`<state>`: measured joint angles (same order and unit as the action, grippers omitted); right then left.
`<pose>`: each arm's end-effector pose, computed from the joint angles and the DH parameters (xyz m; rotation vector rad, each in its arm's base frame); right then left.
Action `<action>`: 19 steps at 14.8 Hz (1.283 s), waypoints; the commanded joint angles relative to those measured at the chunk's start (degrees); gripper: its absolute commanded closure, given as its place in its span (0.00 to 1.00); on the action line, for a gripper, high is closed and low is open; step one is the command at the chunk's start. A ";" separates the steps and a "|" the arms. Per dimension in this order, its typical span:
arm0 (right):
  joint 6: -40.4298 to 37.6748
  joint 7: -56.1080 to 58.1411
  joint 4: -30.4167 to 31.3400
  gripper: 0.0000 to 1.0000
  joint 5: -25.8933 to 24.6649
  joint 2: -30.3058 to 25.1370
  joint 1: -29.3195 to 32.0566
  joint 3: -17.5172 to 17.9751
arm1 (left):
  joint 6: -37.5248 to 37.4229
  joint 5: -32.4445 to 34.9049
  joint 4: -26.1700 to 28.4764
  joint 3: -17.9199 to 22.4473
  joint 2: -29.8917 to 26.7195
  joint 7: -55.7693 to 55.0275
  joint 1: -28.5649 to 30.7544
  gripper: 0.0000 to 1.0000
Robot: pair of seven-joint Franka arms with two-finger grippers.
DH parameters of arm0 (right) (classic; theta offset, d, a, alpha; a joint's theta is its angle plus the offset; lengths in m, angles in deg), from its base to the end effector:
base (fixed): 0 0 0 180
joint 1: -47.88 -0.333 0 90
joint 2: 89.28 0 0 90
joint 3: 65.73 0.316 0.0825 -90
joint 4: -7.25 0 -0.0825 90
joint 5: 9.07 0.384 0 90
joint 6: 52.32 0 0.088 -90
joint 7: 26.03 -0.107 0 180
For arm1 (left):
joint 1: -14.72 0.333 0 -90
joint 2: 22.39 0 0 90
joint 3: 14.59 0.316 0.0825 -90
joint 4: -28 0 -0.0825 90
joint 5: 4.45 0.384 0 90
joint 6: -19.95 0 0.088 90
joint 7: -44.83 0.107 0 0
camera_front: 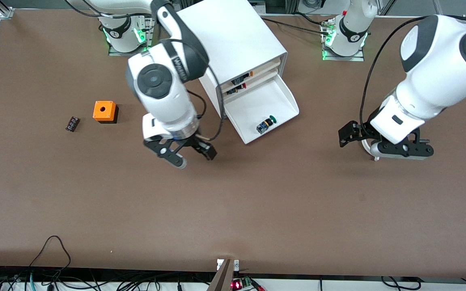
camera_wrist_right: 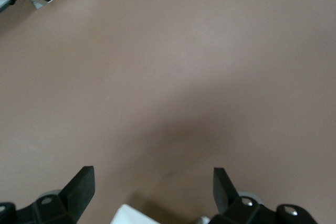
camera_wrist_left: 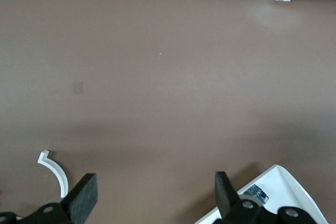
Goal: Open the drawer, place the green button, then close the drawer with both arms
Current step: 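Raise the right gripper away while the left gripper returns to the drawer front, then push the drawer shut with the left gripper while the right gripper returns to rest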
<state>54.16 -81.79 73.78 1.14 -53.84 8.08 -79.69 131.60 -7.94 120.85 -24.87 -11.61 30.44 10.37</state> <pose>0.6348 0.3775 0.4524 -2.9521 0.7764 -0.0743 0.6148 -0.1560 0.5260 3.0124 0.0297 0.1741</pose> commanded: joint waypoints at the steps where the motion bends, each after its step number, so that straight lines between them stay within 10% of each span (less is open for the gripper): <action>1: -2.15 10.64 3.86 0.00 1.13 -4.58 4.28 0.69 | 4.89 1.20 6.55 -0.62 -0.69 -3.61 -0.13 0.02; 19: -3.81 58.23 26.19 0.00 -4.49 -29.10 11.41 -10.48 | 9.98 16.23 10.59 -2.02 14.62 -47.39 -14.37 0.06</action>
<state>51.53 -23.94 96.50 -1.69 -77.72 20.06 -90.49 139.93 6.79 130.74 -26.60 2.90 -15.58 -4.14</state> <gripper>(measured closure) 0.000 0.040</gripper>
